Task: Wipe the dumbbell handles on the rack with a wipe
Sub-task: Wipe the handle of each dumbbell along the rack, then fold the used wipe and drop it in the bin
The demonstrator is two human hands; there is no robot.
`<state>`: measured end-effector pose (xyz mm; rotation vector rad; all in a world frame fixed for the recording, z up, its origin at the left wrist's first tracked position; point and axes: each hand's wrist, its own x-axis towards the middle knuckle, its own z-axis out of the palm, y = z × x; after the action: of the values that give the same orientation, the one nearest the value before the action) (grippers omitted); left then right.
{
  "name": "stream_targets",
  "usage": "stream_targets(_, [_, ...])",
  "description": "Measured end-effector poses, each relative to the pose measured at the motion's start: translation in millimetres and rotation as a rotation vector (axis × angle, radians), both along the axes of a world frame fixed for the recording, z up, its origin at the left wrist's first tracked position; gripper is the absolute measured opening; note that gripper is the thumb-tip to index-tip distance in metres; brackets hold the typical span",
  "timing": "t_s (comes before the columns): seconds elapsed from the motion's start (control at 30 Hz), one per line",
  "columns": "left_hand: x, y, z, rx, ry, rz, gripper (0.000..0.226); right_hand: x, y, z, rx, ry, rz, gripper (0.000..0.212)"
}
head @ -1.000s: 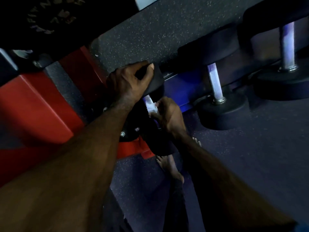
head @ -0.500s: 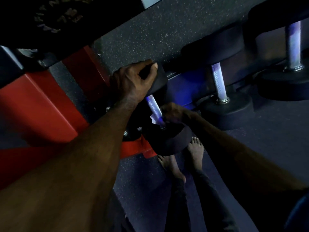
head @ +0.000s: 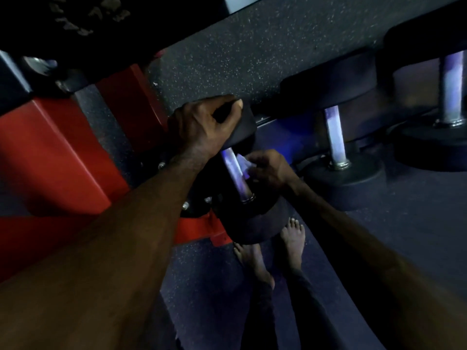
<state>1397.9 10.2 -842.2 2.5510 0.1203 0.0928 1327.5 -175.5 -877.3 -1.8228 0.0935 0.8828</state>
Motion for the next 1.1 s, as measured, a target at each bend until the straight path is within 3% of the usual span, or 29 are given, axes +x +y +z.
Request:
stream_targets(0.1, [1, 0, 1, -0.002, -0.04, -0.014, 0.037, -2, 6, -5, -0.107, 0.005, 0.13, 0.046])
stream_targets(0.17, [2, 1, 3, 0.024, -0.036, 0.002, 0.039, -6, 6, -7, -0.196, 0.006, 0.242, 0.031])
stream_targets(0.3, [-2, 0, 4, 0.047, -0.025, -0.01, 0.039, -17, 9, 4, -0.1, -0.028, -0.094, 0.03])
stream_targets(0.53, [4, -1, 6, 0.065, 0.082, -0.032, 0.04, -18, -6, 18, -0.064, 0.088, -0.121, 0.024])
stream_targets(0.77, [-35, -22, 80, -0.024, 0.169, -0.071, 0.048, -6, -34, 121, 0.086, 0.055, -0.388, 0.028])
stream_targets(0.83, [-53, -39, 127, -0.217, 0.223, -0.039, 0.044, -1, -45, 170, 0.099, 0.004, -0.377, 0.021])
stream_targets(0.93, [-73, -55, 200, -0.649, 0.458, 0.032, 0.041, 4, -57, 246, 0.076, -0.086, -0.338, 0.024])
stream_targets(1.03, [-85, -63, 274, -0.831, 0.552, 0.02, 0.05, -1, -70, 324, 0.101, -0.116, -0.333, 0.028])
stream_targets(1.1, [-91, -64, 331, -0.867, 0.556, -0.005, 0.041, -11, -75, 379, 0.118, -0.12, -0.345, 0.032])
